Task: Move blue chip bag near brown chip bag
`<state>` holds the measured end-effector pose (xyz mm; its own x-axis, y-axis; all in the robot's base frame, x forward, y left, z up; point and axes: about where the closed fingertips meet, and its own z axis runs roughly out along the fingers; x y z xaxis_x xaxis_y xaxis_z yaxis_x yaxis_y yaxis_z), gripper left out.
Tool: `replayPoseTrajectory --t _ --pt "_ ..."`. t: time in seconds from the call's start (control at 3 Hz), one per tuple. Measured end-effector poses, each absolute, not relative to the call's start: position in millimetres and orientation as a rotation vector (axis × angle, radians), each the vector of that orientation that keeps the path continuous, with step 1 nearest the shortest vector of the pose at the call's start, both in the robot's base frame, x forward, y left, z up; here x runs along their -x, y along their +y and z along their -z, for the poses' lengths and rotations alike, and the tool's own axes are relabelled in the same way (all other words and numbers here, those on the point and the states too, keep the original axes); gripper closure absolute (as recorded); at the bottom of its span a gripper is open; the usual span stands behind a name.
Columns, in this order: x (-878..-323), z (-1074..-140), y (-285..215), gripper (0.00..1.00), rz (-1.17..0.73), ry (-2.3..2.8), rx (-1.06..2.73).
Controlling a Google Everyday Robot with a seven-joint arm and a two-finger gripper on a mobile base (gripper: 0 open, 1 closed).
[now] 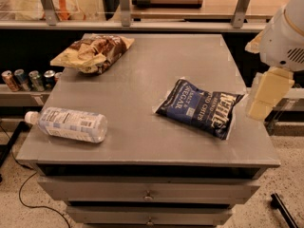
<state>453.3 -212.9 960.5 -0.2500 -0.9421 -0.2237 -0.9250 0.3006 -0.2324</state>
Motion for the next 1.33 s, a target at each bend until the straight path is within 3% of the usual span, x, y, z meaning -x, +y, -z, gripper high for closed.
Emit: replayPoseTrajectory --t 1.0,1.33 --pt "-493 -885 -189 0.00 0.026 2.366 1.681" --pt "-498 -862 -183 0.17 0.008 2.404 1.710"
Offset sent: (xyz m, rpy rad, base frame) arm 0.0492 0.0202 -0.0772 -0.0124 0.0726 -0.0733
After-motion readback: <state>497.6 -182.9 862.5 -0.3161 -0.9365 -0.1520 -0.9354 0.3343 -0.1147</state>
